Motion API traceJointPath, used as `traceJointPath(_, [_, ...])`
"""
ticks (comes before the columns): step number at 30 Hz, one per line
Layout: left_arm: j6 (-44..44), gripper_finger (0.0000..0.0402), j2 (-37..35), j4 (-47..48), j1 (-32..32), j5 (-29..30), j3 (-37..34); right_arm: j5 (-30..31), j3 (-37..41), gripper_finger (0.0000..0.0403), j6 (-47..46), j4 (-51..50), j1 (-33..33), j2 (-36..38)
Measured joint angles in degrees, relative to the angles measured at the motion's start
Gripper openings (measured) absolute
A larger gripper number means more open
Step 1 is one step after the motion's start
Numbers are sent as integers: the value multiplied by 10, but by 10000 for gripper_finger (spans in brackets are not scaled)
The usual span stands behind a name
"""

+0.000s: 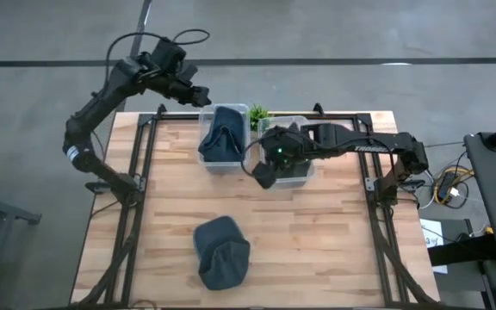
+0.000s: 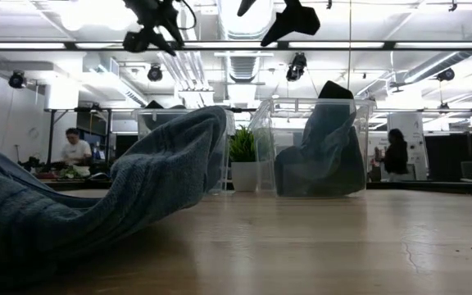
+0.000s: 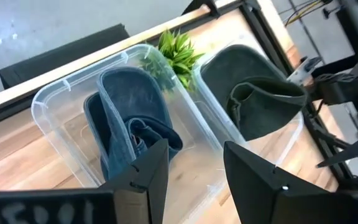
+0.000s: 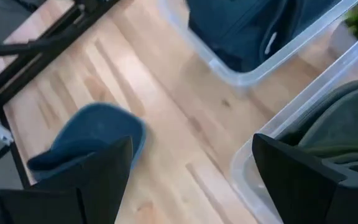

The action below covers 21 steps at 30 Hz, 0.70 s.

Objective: Pick & Place hat
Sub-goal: Put the blue cap into the left transparent bin

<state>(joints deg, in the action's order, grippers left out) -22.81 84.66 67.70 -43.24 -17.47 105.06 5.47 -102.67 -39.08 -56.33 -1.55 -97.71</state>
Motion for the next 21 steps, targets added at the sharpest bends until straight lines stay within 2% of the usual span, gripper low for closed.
traceJointPath(5, [1,147,-32,0,0,7,0,-3,20,325,-38,1,18,0])
traceJointPath(8, [0,147,-45,1,0,12,0,-30,32,325,-73,0,18,0])
traceJointPath(21, [0,147,-69,15,0,26,0,-36,75,325,-102,84,52,1])
